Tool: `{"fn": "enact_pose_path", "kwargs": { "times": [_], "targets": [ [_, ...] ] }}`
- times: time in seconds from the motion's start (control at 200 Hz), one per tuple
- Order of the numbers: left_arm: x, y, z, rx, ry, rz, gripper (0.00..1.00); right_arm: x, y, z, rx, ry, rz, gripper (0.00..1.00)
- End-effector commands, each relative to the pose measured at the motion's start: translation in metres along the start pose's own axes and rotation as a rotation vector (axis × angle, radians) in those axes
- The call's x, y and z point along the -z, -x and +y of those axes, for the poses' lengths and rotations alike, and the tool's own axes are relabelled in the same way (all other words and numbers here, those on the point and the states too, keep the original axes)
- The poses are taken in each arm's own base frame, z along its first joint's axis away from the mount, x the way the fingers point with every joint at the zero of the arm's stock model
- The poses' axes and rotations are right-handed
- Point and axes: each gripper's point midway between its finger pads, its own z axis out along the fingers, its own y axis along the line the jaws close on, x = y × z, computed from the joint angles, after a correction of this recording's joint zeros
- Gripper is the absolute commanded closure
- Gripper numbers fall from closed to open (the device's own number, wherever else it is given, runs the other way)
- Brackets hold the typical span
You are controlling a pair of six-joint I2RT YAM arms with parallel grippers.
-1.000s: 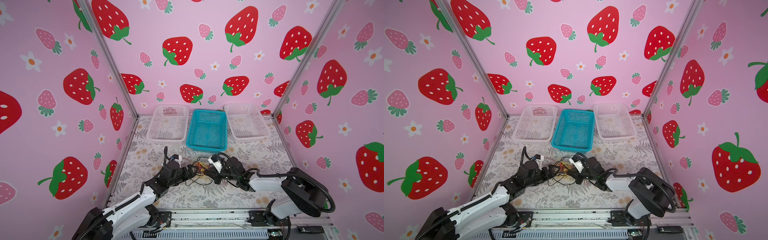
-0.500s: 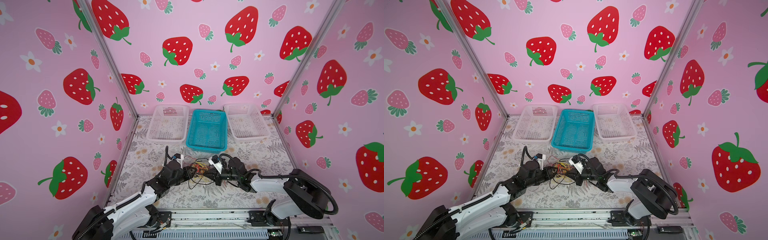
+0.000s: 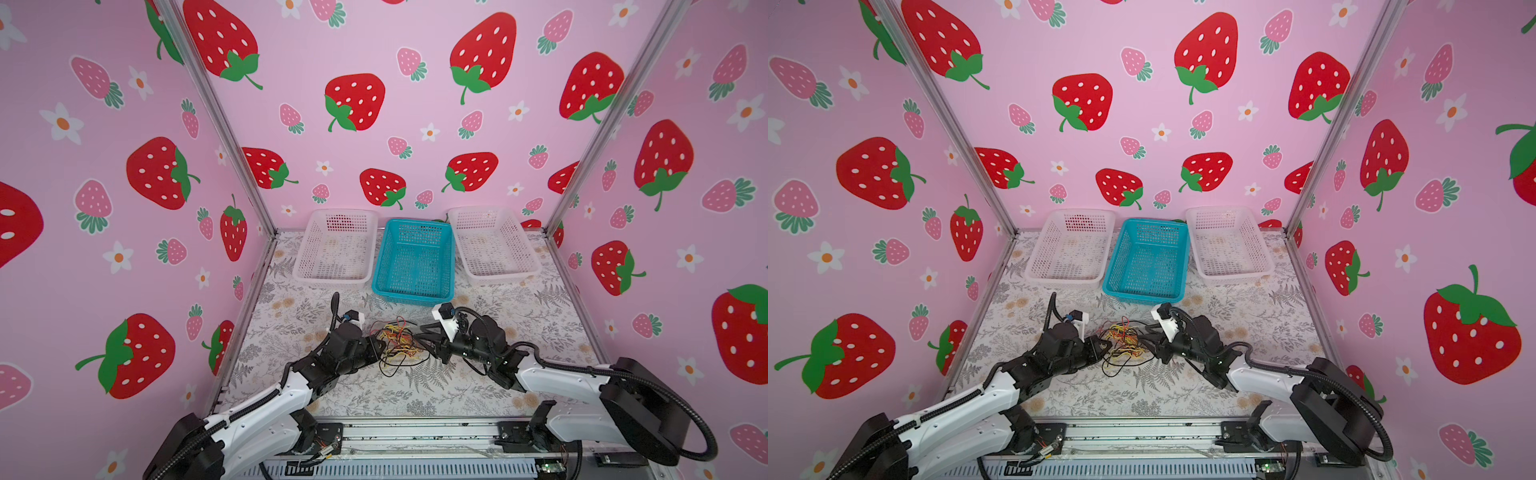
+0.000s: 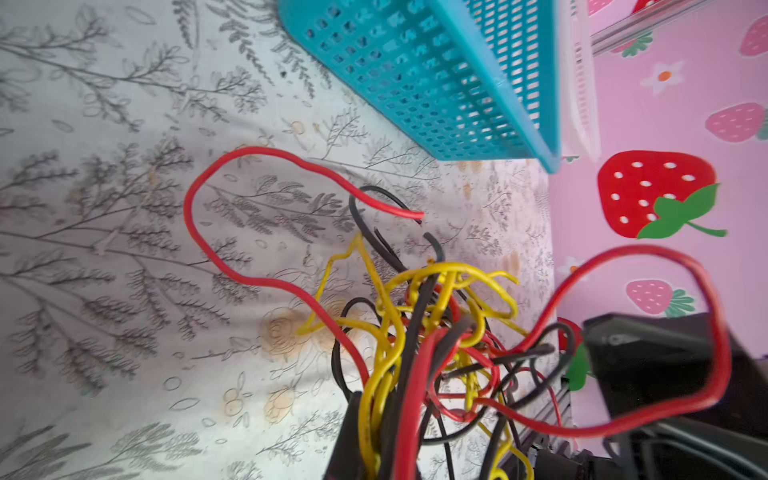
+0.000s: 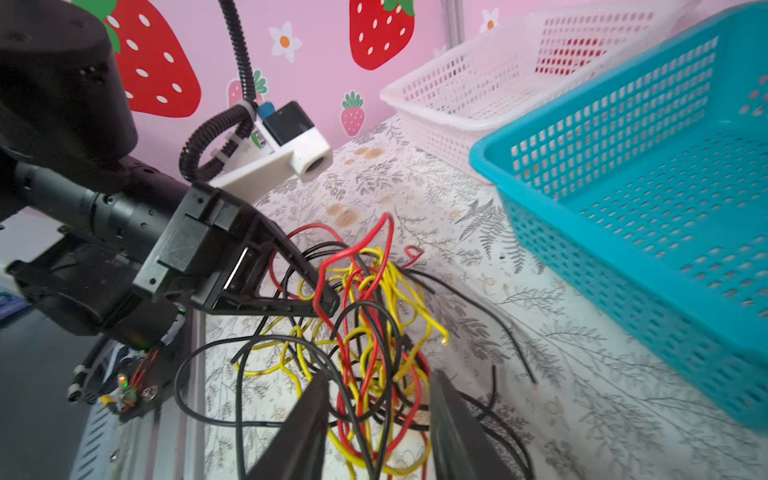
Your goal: Untangle the cables
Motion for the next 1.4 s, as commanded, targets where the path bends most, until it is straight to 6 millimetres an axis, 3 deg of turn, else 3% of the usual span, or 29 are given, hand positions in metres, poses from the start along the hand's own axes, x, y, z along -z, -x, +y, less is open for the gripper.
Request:
{"fn": "enact_pose_path", "kwargs": {
  "times": [0.0, 0.12, 0.27, 0.375, 0.46, 0.67, 0.83, 1.015, 1.105, 1.206, 1.396],
  "targets": [
    [0.004, 0.013, -0.013, -0.016, 0.015, -0.014, 1.0, 0.011, 0.011, -0.01, 0.007, -0.066, -0.051, 0.5],
    [0.002, 0.01, -0.018, -0.03, 0.024, 0.029, 1.0, 0.01, 0.015, -0.006, -0.014, -0.045, -0.038, 0.49],
    [-0.002, 0.008, -0.02, -0.042, 0.041, 0.052, 1.0, -0.012, 0.016, 0.006, -0.141, 0.004, 0.047, 0.51],
    [-0.005, 0.006, -0.02, -0.056, 0.053, 0.063, 1.0, -0.016, 0.038, 0.03, -0.165, 0.068, 0.008, 0.49],
    [-0.007, 0.003, -0.021, -0.08, 0.063, 0.081, 1.0, -0.023, 0.052, 0.023, -0.208, -0.006, 0.005, 0.49],
    [-0.006, 0.0, -0.021, -0.107, 0.078, 0.084, 1.0, -0.045, 0.028, 0.0, -0.316, -0.135, 0.166, 0.51],
    [-0.003, 0.0, -0.021, -0.118, 0.082, 0.08, 1.0, -0.044, 0.01, -0.01, -0.365, -0.201, 0.208, 0.51],
    [0.001, 0.0, -0.016, -0.125, 0.096, 0.068, 1.0, -0.039, 0.002, -0.009, -0.374, -0.204, 0.232, 0.51],
    [0.002, 0.0, -0.015, -0.127, 0.094, 0.064, 1.0, -0.04, -0.006, -0.005, -0.391, -0.177, 0.245, 0.54],
    [0.001, -0.001, -0.015, -0.13, 0.095, 0.069, 1.0, -0.04, -0.01, 0.0, -0.406, -0.144, 0.245, 0.66],
    [-0.002, -0.004, -0.014, -0.131, 0.096, 0.079, 1.0, -0.039, 0.002, 0.007, -0.387, -0.11, 0.21, 0.91]
  ]
}}
